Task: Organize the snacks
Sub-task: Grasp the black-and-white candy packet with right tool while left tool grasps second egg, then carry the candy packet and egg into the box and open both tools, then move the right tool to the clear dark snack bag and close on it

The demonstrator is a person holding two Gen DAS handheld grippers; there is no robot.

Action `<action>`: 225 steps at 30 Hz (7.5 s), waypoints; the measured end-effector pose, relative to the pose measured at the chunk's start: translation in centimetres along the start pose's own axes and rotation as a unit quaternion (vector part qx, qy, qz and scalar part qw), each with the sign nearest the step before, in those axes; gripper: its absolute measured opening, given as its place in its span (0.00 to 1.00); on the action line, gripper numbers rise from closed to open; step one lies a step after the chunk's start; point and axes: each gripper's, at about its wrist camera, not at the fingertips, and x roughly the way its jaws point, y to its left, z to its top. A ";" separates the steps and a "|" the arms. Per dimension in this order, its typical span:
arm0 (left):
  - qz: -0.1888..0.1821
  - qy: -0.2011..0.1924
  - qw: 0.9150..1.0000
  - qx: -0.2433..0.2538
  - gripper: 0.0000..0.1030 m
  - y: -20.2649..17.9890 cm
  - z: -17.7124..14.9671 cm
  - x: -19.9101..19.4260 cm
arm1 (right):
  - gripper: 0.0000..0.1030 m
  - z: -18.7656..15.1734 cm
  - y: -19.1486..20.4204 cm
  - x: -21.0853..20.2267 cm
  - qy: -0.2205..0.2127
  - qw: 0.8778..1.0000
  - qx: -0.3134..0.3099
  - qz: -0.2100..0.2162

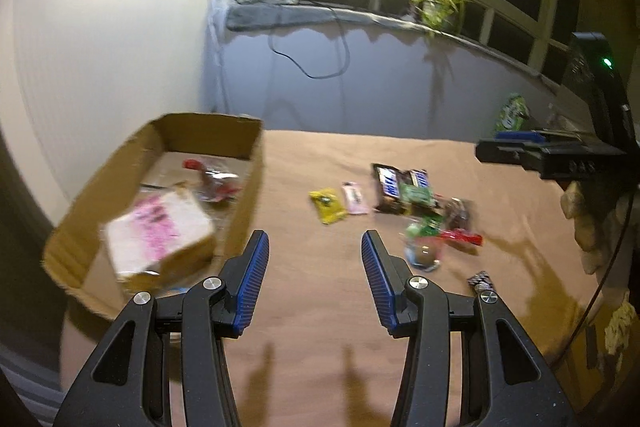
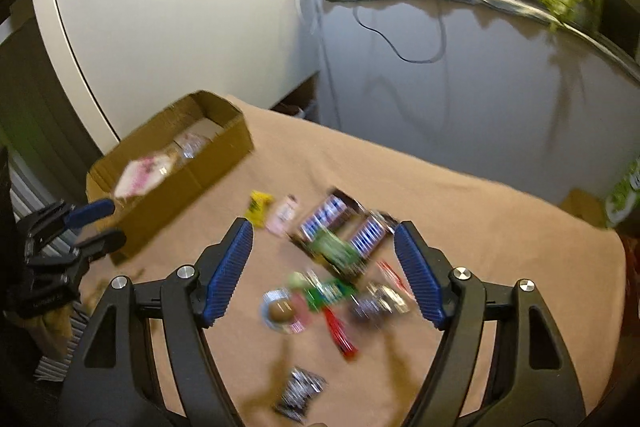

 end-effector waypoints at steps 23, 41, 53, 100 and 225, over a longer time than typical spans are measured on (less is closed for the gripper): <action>-0.117 0.106 0.987 0.041 0.35 -7.4 -1.0 7.7 | 0.40 -12.7 2.0 0.2 0.066 0.997 0.038 0.029; -0.103 0.121 0.984 0.081 0.30 -9.0 -1.1 11.2 | 0.26 -13.0 2.3 2.1 0.085 0.996 0.005 -0.008; -0.112 0.115 0.985 0.066 0.22 -8.3 -0.9 10.5 | 0.25 -12.9 2.0 1.3 0.082 0.996 0.015 -0.002; -0.064 0.039 0.997 0.031 0.23 -2.3 1.0 4.1 | 0.25 -7.0 4.5 0.1 0.033 0.999 -0.008 0.013; -0.068 0.087 0.992 0.053 0.35 -6.5 1.2 8.0 | 0.71 -6.1 -5.0 4.0 0.060 0.994 0.085 0.018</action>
